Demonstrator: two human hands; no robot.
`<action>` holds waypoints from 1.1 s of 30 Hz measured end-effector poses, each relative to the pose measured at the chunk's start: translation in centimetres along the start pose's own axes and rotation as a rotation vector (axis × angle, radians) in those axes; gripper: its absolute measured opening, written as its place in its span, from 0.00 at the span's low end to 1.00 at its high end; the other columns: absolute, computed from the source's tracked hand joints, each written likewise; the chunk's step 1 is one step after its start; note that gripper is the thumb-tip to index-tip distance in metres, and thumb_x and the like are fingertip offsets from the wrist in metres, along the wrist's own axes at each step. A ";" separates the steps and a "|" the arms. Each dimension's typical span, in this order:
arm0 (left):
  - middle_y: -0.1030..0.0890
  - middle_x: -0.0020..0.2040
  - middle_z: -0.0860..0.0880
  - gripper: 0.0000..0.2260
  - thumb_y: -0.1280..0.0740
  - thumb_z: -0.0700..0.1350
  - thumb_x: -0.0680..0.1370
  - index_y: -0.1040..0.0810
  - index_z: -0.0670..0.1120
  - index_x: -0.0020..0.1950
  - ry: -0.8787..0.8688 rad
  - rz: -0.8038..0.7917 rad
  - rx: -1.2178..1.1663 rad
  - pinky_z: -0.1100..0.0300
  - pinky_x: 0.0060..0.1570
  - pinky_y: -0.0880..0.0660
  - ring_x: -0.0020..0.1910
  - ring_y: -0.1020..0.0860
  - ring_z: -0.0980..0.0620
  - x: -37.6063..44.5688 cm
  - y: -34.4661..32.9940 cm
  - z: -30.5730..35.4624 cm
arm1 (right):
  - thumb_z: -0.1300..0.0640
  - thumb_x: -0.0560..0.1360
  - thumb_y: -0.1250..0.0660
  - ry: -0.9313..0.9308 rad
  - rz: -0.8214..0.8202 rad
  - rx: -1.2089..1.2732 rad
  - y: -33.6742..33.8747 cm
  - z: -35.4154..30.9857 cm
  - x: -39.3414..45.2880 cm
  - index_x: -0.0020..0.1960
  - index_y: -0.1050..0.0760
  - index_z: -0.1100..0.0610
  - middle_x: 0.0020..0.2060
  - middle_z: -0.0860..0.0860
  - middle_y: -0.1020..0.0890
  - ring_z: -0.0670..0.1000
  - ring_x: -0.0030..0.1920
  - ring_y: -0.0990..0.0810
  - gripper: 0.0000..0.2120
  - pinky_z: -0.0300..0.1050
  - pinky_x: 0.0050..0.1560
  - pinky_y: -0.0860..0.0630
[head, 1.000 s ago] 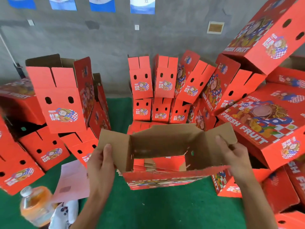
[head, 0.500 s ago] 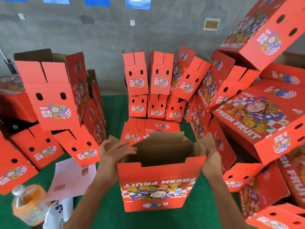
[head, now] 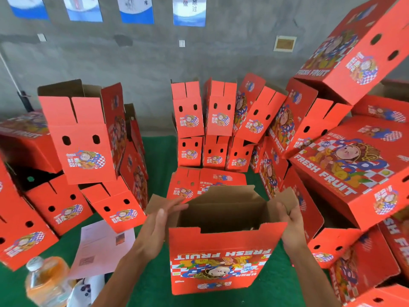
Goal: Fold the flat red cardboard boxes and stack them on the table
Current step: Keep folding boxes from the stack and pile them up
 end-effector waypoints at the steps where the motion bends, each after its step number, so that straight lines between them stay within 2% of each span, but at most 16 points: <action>1: 0.20 0.68 0.54 0.26 0.48 0.65 0.85 0.24 0.51 0.73 -0.093 -0.046 0.057 0.61 0.72 0.31 0.73 0.26 0.55 -0.4 -0.2 0.7 | 0.60 0.86 0.40 -0.009 -0.006 0.063 0.2 0.1 -0.1 0.78 0.34 0.58 0.69 0.61 0.22 0.63 0.68 0.24 0.21 0.64 0.72 0.29; 3: 0.22 0.71 0.59 0.29 0.46 0.68 0.82 0.30 0.56 0.78 -0.261 -0.153 0.198 0.62 0.70 0.31 0.74 0.28 0.59 -1.4 -0.9 0.9 | 0.62 0.85 0.40 0.007 -0.014 0.104 0.5 -0.1 -0.2 0.80 0.36 0.54 0.70 0.59 0.22 0.64 0.71 0.26 0.24 0.66 0.74 0.32; 5: 0.23 0.68 0.68 0.28 0.38 0.73 0.77 0.32 0.67 0.75 -0.220 -0.177 0.284 0.65 0.65 0.28 0.70 0.27 0.66 -1.4 -1.2 0.8 | 0.63 0.84 0.38 0.008 -0.011 0.106 0.7 -0.6 -0.1 0.77 0.31 0.50 0.62 0.51 0.17 0.60 0.68 0.23 0.22 0.62 0.73 0.30; 7: 0.23 0.63 0.72 0.28 0.33 0.74 0.73 0.33 0.73 0.72 -0.176 -0.038 0.354 0.70 0.60 0.26 0.63 0.25 0.71 -0.6 -1.3 0.9 | 0.60 0.83 0.36 0.001 -0.023 0.103 0.6 -1.1 0.1 0.69 0.23 0.48 0.57 0.50 0.15 0.58 0.65 0.20 0.16 0.60 0.73 0.31; 9: 0.24 0.65 0.70 0.33 0.29 0.68 0.74 0.37 0.68 0.77 -0.103 0.050 0.380 0.62 0.63 0.23 0.62 0.23 0.68 0.3 -1.5 1.1 | 0.52 0.84 0.36 0.028 -0.071 0.123 0.4 -1.6 0.1 0.58 0.20 0.53 0.56 0.58 0.18 0.60 0.62 0.21 0.09 0.65 0.74 0.36; 11: 0.29 0.72 0.65 0.33 0.32 0.64 0.79 0.44 0.68 0.81 -0.166 0.054 0.602 0.52 0.68 0.25 0.68 0.26 0.60 0.8 -2.4 1.0 | 0.42 0.85 0.42 0.078 -0.152 0.123 0.3 -1.9 0.0 0.52 0.22 0.61 0.54 0.62 0.20 0.58 0.60 0.23 0.23 0.63 0.72 0.35; 13: 0.39 0.82 0.59 0.28 0.43 0.65 0.83 0.50 0.71 0.81 -0.217 -0.041 0.899 0.43 0.73 0.32 0.80 0.39 0.54 1.2 -3.8 1.1 | 0.37 0.86 0.50 0.113 -0.256 0.062 -0.1 -2.4 -0.3 0.52 0.23 0.65 0.54 0.62 0.18 0.58 0.62 0.21 0.32 0.55 0.70 0.33; 15: 0.44 0.84 0.55 0.28 0.46 0.63 0.83 0.52 0.70 0.82 -0.174 -0.052 1.016 0.38 0.71 0.32 0.83 0.46 0.50 1.7 -4.6 1.0 | 0.46 0.88 0.49 0.145 -0.329 -0.082 -0.6 -2.8 -0.6 0.54 0.18 0.61 0.56 0.57 0.15 0.55 0.65 0.20 0.26 0.48 0.70 0.31; 18: 0.48 0.85 0.48 0.29 0.45 0.61 0.82 0.46 0.64 0.83 -0.217 0.038 1.073 0.37 0.73 0.33 0.84 0.50 0.46 2.1 -5.5 2.2 | 0.59 0.85 0.37 0.230 -0.404 -0.284 -1.5 -3.3 -1.3 0.60 0.15 0.50 0.61 0.47 0.15 0.48 0.64 0.19 0.12 0.36 0.64 0.27; 21: 0.54 0.86 0.45 0.33 0.32 0.48 0.79 0.38 0.54 0.83 -0.420 0.053 0.911 0.42 0.74 0.31 0.84 0.55 0.43 2.0 -6.7 4.0 | 0.63 0.79 0.27 0.357 -0.466 -0.514 -2.8 -2.3 -2.3 0.65 0.19 0.47 0.69 0.41 0.24 0.45 0.73 0.29 0.19 0.46 0.74 0.33; 23: 0.49 0.85 0.44 0.42 0.27 0.32 0.70 0.35 0.52 0.81 -0.603 0.017 0.800 0.52 0.64 0.22 0.84 0.49 0.41 1.3 -8.0 4.9 | 0.64 0.77 0.26 0.385 -0.500 -0.593 -3.3 -1.5 -2.6 0.71 0.25 0.43 0.73 0.38 0.31 0.46 0.78 0.36 0.28 0.49 0.77 0.37; 25: 0.48 0.85 0.46 0.47 0.30 0.25 0.68 0.38 0.55 0.82 -0.665 -0.077 0.702 0.56 0.53 0.18 0.83 0.42 0.41 0.9 -8.9 4.7 | 0.63 0.76 0.26 0.398 -0.519 -0.642 -3.4 -1.3 -2.3 0.78 0.35 0.39 0.77 0.36 0.38 0.44 0.80 0.42 0.37 0.48 0.79 0.41; 27: 0.48 0.85 0.52 0.42 0.32 0.31 0.77 0.43 0.58 0.83 -0.669 -0.144 0.583 0.51 0.61 0.20 0.80 0.35 0.48 0.8 -9.4 3.9 | 0.63 0.76 0.25 0.363 -0.497 -0.647 -3.0 -1.0 -1.7 0.81 0.46 0.37 0.80 0.35 0.46 0.40 0.81 0.47 0.45 0.44 0.79 0.45; 29: 0.40 0.82 0.61 0.30 0.36 0.45 0.85 0.45 0.60 0.82 -0.530 -0.171 0.368 0.51 0.69 0.25 0.77 0.32 0.58 1.2 -9.0 3.0 | 0.61 0.77 0.25 0.321 -0.482 -0.646 -3.0 -0.5 -1.5 0.82 0.52 0.34 0.80 0.32 0.49 0.36 0.80 0.49 0.48 0.37 0.77 0.47; 31: 0.29 0.70 0.69 0.18 0.42 0.57 0.86 0.40 0.65 0.76 -0.319 -0.073 0.093 0.54 0.67 0.24 0.69 0.26 0.64 2.1 -8.1 2.3 | 0.55 0.80 0.28 0.339 -0.485 -0.709 -3.2 -0.5 -1.8 0.80 0.48 0.31 0.79 0.29 0.44 0.34 0.79 0.47 0.41 0.34 0.76 0.47; 33: 0.24 0.61 0.66 0.14 0.46 0.66 0.84 0.33 0.68 0.68 -0.122 0.001 -0.170 0.53 0.59 0.19 0.64 0.22 0.60 3.1 -7.2 1.6 | 0.44 0.82 0.33 0.370 -0.456 -0.620 -3.1 -1.0 -2.1 0.75 0.35 0.34 0.75 0.32 0.34 0.38 0.78 0.38 0.24 0.33 0.75 0.41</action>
Point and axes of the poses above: each hand's wrist, its own x-axis towards the middle knuckle, its own y-axis out of the back of the hand, z = x × y, the point moved 6 cm from there along x, towards the middle knuckle
